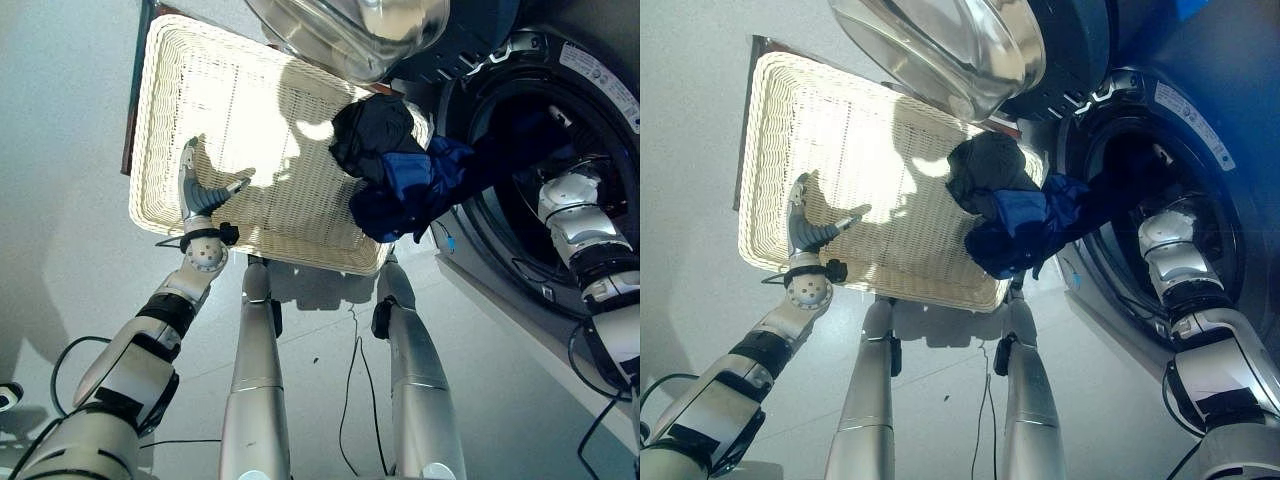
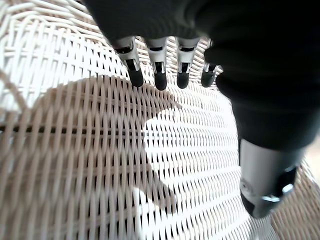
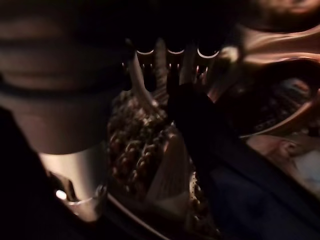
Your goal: Put the clothes into the washing machine.
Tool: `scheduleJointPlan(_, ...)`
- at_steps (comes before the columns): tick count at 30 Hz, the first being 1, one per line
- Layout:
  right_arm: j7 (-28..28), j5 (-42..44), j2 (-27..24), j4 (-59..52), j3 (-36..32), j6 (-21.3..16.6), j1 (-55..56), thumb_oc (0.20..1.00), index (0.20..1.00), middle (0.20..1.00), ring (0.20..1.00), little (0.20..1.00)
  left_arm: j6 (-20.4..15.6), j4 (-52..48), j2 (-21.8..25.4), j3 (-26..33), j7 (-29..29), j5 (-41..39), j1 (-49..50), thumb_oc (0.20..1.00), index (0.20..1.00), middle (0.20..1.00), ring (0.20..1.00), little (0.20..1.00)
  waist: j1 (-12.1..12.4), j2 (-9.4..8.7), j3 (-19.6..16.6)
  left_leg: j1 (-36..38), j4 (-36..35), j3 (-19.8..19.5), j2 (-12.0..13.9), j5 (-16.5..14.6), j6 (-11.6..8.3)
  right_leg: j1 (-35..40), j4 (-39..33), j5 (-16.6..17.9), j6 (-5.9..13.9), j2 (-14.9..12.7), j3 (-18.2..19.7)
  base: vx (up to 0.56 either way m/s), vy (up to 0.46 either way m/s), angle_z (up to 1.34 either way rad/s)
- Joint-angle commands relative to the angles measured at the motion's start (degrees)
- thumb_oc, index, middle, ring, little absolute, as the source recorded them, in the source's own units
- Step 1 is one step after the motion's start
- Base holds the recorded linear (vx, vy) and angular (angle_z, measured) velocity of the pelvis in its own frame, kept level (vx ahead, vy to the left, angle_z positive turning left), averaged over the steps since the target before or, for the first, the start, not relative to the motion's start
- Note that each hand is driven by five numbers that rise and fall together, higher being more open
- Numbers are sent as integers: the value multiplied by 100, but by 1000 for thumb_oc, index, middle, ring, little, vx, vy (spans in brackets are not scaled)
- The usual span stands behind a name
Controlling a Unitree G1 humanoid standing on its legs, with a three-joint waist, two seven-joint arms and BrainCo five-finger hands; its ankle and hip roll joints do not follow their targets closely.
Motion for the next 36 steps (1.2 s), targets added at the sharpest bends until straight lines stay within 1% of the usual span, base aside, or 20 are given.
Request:
scheduleJointPlan(1, -263, -550, -237, -256, 27, 210, 323, 1000, 1000, 1000, 1000, 1000, -181, -16, 14, 235, 291, 63, 51, 1000, 1000, 1000, 1000, 1000, 11, -101, -178, 1, -278, 325, -315, 324, 618, -85, 556, -239, 246, 61, -152, -10, 44, -1)
scheduleJointPlan(4, -279, -1092, -57, -446, 83, 376, 572, 1000, 1000, 1000, 1000, 1000, -219, 36, -46, 267, 360, 95, 5, 1000, 1000, 1000, 1000, 1000, -36, -74, -178, -38, -292, 373, -319, 335, 623, -162, 576, -244, 239, 69, -115, -6, 24, -1)
scheduleJointPlan(7, -232, -1395, 5, -415, 191, 528, 738, 1000, 1000, 1000, 1000, 1000, -248, 37, -59, 290, 397, 138, 4, 1000, 1000, 1000, 1000, 1000, -55, -76, -178, -74, -279, 387, -308, 339, 618, -211, 601, -245, 245, 73, -103, 0, 0, 0)
scheduleJointPlan(10, -185, -1625, 28, -180, 238, 543, 815, 1000, 1000, 1000, 1000, 1000, -275, 86, -54, 298, 371, 146, -37, 1000, 1000, 1000, 1000, 1000, -60, -81, -178, -86, -280, 388, -307, 343, 621, -216, 599, -243, 247, 80, -103, 0, 0, 0)
scheduleJointPlan(11, -182, -1655, 26, -87, 270, 510, 827, 1000, 1000, 1000, 1000, 1000, -290, 108, -53, 300, 361, 145, -51, 1000, 1000, 1000, 1000, 1000, -61, -81, -178, -87, -283, 390, -302, 344, 621, -218, 600, -242, 248, 79, -104, 0, 0, 0)
scheduleJointPlan(13, -133, -1655, 33, 167, 359, 622, 842, 1000, 1000, 1000, 1000, 1000, -335, 187, -37, 284, 330, 135, -104, 1000, 1000, 1000, 1000, 1000, -64, -90, -178, -96, -288, 401, -293, 351, 619, -220, 585, -235, 250, 84, -108, 0, 0, 0)
scheduleJointPlan(15, -106, -1573, 35, 436, 367, 593, 841, 1000, 1000, 1000, 1000, 1000, -343, 219, -18, 271, 300, 112, -140, 1000, 1000, 1000, 1000, 1000, -60, -87, -178, -99, -288, 397, -288, 346, 622, -221, 580, -225, 249, 84, -109, 0, 0, 0)
scheduleJointPlan(17, 67, -1513, 36, 675, 349, 836, 851, 1000, 1000, 1000, 1000, 1000, -371, 256, -3, 271, 284, 100, -159, 1000, 1000, 1000, 1000, 1000, -65, -94, -178, -116, -262, 393, -289, 332, 623, -236, 586, -222, 255, 93, -104, 0, 0, 0)
scheduleJointPlan(18, 64, -1562, 30, 886, 355, 768, 874, 1000, 1000, 1000, 1000, 1000, -368, 257, 8, 265, 269, 94, -168, 1000, 1000, 1000, 1000, 1000, -58, -87, -178, -110, -294, 392, -277, 345, 627, -233, 580, -207, 255, 92, -107, 0, 0, 0)
scheduleJointPlan(20, 29, -1725, -1, 919, 405, 759, 892, 1000, 1000, 1000, 1000, 1000, -357, 237, 26, 245, 270, 83, -172, 1000, 1000, 1000, 1000, 1000, -55, -87, -178, -125, -293, 382, -278, 348, 637, -250, 591, -198, 258, 93, -110, 0, 0, 0)
scheduleJointPlan(21, -25, -1910, -33, 868, 447, 818, 866, 1000, 1000, 1000, 1000, 1000, -332, 234, 32, 234, 280, 85, -189, 1000, 1000, 1000, 1000, 1000, -61, -99, -178, -133, -289, 375, -285, 351, 639, -254, 586, -191, 260, 99, -108, 0, 0, 0)
scheduleJointPlan(23, -33, -1924, -44, 822, 485, 852, 848, 1000, 1000, 1000, 1000, 1000, -329, 237, 28, 236, 288, 85, -195, 1000, 1000, 1000, 1000, 1000, -66, -105, -178, -139, -286, 369, -287, 352, 638, -261, 586, -187, 260, 100, -104, 0, 0, 0)
scheduleJointPlan(25, -189, -2203, -68, 701, 526, 775, 925, 1000, 1000, 1000, 1000, 1000, -328, 202, 48, 244, 282, 83, -157, 1000, 1000, 1000, 1000, 1000, -74, -122, -178, -129, -284, 361, -279, 346, 640, -258, 599, -199, 267, 101, -103, 0, 0, 0)
scheduleJointPlan(27, -217, -2299, -73, 655, 546, 736, 960, 1000, 1000, 1000, 1000, 1000, -339, 198, 43, 243, 287, 96, -142, 1000, 1000, 1000, 1000, 1000, -79, -124, -178, -125, -285, 358, -279, 343, 641, -259, 601, -201, 268, 100, -100, 0, 0, 0)
scheduleJointPlan(29, -453, -2414, -70, 539, 638, 760, 1024, 1000, 1000, 1000, 1000, 1000, -365, 201, 27, 237, 296, 138, -121, 1000, 1000, 1000, 1000, 1000, -82, -128, -178, -114, -305, 352, -284, 346, 644, -250, 583, -198, 273, 90, -102, 0, 0, 0)
scheduleJointPlan(30, -477, -2417, -63, 532, 640, 748, 1031, 1000, 1000, 1000, 1000, 1000, -369, 211, 25, 236, 294, 142, -124, 1000, 1000, 1000, 1000, 1000, -84, -125, -178, -118, -300, 349, -288, 344, 645, -253, 585, -199, 273, 90, -99, 0, 0, 0)
scheduleJointPlan(32, -581, -2685, -40, 497, 648, 714, 1063, 1000, 1000, 1000, 1000, 1000, -396, 240, 15, 236, 303, 166, -130, 1000, 1000, 1000, 1000, 1000, -93, -120, -178, -128, -296, 352, -297, 339, 649, -261, 583, -201, 275, 88, -98, 0, 0, 0)
scheduleJointPlan(36, -511, -3008, -57, 299, 788, 519, 1048, 1000, 1000, 1000, 1000, 1000, -380, 269, -14, 251, 322, 199, -171, 1000, 1000, 1000, 1000, 1000, -105, -119, -178, -137, -307, 358, -307, 350, 648, -269, 570, -197, 285, 72, -103, 0, 0, 0)
